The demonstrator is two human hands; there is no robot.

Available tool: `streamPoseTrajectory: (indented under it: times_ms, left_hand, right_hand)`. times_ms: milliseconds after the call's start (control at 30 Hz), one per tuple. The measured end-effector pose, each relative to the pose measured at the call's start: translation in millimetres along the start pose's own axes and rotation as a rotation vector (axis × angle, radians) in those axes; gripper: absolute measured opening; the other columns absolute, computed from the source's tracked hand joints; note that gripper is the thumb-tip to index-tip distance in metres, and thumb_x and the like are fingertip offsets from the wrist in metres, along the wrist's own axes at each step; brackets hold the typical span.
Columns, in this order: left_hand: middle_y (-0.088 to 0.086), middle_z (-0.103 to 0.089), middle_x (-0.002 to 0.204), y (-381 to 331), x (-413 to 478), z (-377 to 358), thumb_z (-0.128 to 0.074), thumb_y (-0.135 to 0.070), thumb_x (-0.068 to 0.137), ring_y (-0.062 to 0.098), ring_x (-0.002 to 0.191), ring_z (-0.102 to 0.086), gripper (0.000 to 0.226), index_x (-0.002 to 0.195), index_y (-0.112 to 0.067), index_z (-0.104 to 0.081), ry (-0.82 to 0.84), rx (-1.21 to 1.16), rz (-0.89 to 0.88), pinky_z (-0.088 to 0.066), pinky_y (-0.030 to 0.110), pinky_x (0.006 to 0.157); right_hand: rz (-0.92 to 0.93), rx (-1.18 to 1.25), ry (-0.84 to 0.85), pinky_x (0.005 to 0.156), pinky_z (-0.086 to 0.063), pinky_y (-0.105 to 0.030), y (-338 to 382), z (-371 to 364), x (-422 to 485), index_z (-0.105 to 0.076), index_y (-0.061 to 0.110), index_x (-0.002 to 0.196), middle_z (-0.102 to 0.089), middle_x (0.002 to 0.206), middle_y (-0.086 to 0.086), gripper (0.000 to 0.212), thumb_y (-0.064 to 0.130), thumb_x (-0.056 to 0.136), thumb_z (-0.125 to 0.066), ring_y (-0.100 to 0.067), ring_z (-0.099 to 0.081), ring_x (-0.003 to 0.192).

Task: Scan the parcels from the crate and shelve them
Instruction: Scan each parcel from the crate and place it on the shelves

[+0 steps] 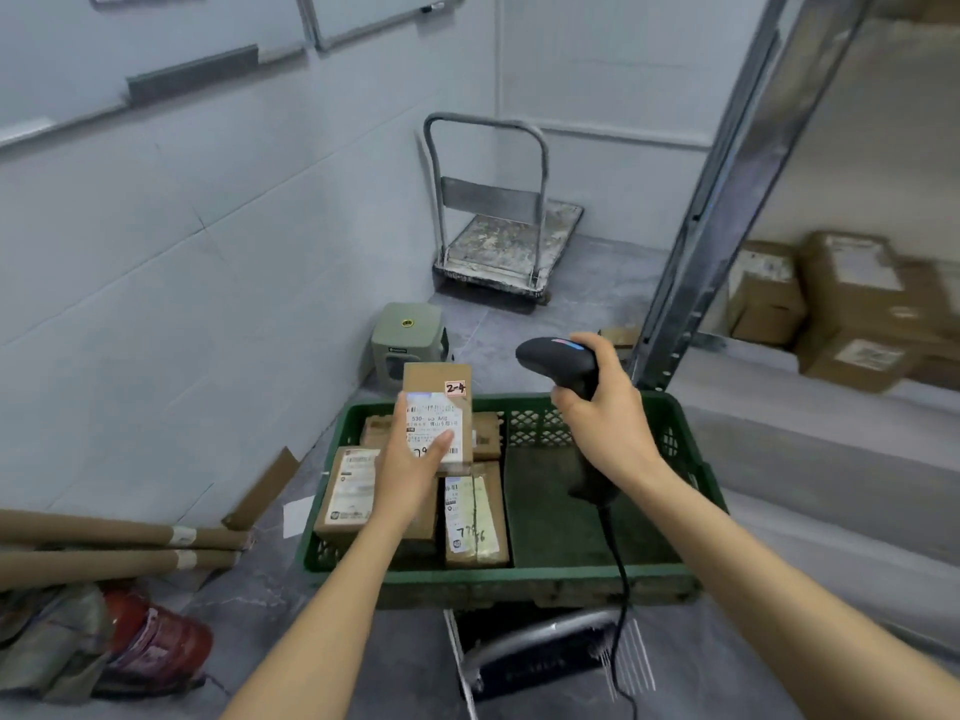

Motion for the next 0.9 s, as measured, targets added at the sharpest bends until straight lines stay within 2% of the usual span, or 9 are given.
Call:
streamPoseTrajectory:
  times_ms: [67, 167, 300, 400, 500, 633, 700, 800, 900]
  left_hand:
    - [-0.005, -0.052, 0.138, -22, -13, -24, -0.065, -0.03, 0.089, 0.005, 0.115, -0.051, 0.078, 0.151, -0.031, -0.018, 0.023, -0.008, -0.034, -0.043, 0.013, 0.079]
    - [-0.003, -0.053, 0.138, -55, -35, -65, -0.064, -0.032, 0.09, 0.013, 0.12, -0.053, 0.079, 0.152, -0.031, -0.016, 0.056, -0.009, -0.075, -0.049, 0.032, 0.094]
    - [-0.001, -0.049, 0.142, -99, -69, -126, -0.064, -0.04, 0.089, 0.019, 0.127, -0.047, 0.082, 0.152, -0.031, -0.013, 0.077, 0.037, -0.126, -0.041, 0.038, 0.102]
    - [-0.002, -0.05, 0.14, -130, -98, -172, -0.064, -0.044, 0.087, 0.018, 0.125, -0.048, 0.084, 0.153, -0.032, -0.012, 0.1, 0.036, -0.173, -0.041, 0.03, 0.095]
    - [-0.004, -0.055, 0.136, -159, -125, -218, -0.064, -0.046, 0.087, 0.013, 0.119, -0.052, 0.083, 0.152, -0.032, -0.015, 0.138, 0.015, -0.225, -0.04, 0.024, 0.084]
    - [-0.004, -0.056, 0.134, -197, -161, -278, -0.065, -0.05, 0.083, 0.009, 0.116, -0.054, 0.086, 0.152, -0.03, -0.017, 0.208, -0.039, -0.285, -0.04, 0.01, 0.076]
    - [-0.005, -0.056, 0.134, -215, -179, -306, -0.064, -0.052, 0.082, 0.008, 0.115, -0.055, 0.086, 0.152, -0.03, -0.017, 0.251, -0.061, -0.323, -0.042, 0.008, 0.078]
    - [-0.005, -0.053, 0.137, -239, -203, -345, -0.063, -0.053, 0.083, 0.01, 0.118, -0.053, 0.085, 0.151, -0.035, -0.015, 0.299, -0.055, -0.363, -0.044, 0.019, 0.088]
    - [-0.005, -0.051, 0.138, -262, -223, -383, -0.063, -0.05, 0.083, 0.009, 0.12, -0.051, 0.082, 0.146, -0.042, -0.011, 0.37, -0.081, -0.391, -0.042, 0.013, 0.087]
  right_hand:
    - [0.004, 0.003, -0.041, 0.048, -0.04, -0.01, -3, 33, -10, -0.044, 0.032, 0.121, -0.057, 0.097, 0.009, 0.047, 0.001, 0.088, -0.054, -0.003, -0.056, 0.064]
    - [0.008, 0.017, -0.08, 0.048, -0.04, -0.012, -9, 86, -29, -0.044, 0.032, 0.123, -0.057, 0.099, 0.01, 0.047, 0.002, 0.088, -0.054, -0.007, -0.057, 0.068]
    - [0.022, 0.027, -0.132, 0.049, -0.042, -0.014, -17, 160, -55, -0.043, 0.033, 0.123, -0.054, 0.097, 0.019, 0.048, 0.002, 0.088, -0.054, -0.002, -0.057, 0.067]
    - [0.035, 0.022, -0.166, 0.052, -0.041, -0.009, -26, 216, -74, -0.043, 0.036, 0.12, -0.055, 0.096, 0.017, 0.049, 0.001, 0.088, -0.055, 0.002, -0.057, 0.07]
    - [0.027, 0.018, -0.21, 0.057, -0.044, -0.01, -38, 270, -92, -0.042, 0.034, 0.125, -0.054, 0.1, 0.014, 0.051, 0.002, 0.088, -0.056, -0.001, -0.059, 0.078]
    - [0.03, 0.002, -0.291, 0.053, -0.042, -0.005, -51, 337, -119, -0.043, 0.032, 0.126, -0.055, 0.103, 0.009, 0.052, 0.0, 0.087, -0.056, 0.01, -0.057, 0.074]
    - [0.022, -0.004, -0.333, 0.052, -0.042, -0.007, -57, 368, -131, -0.044, 0.033, 0.123, -0.057, 0.102, 0.007, 0.051, 0.0, 0.086, -0.055, 0.004, -0.058, 0.068]
    - [0.004, -0.016, -0.401, 0.054, -0.044, -0.009, -64, 410, -149, -0.044, 0.034, 0.123, -0.057, 0.099, 0.012, 0.051, 0.001, 0.086, -0.056, 0.0, -0.059, 0.068]
    - [-0.017, -0.036, -0.478, 0.052, -0.044, -0.009, -72, 449, -166, -0.044, 0.034, 0.121, -0.056, 0.095, 0.016, 0.051, 0.001, 0.085, -0.055, 0.001, -0.058, 0.065]
Point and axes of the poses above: each hand's wrist, its own x-axis towards the middle knuckle, its own z-axis out of the back of the hand, y = z × x, the point moved 7 cm from there along x, towards the middle knuckle
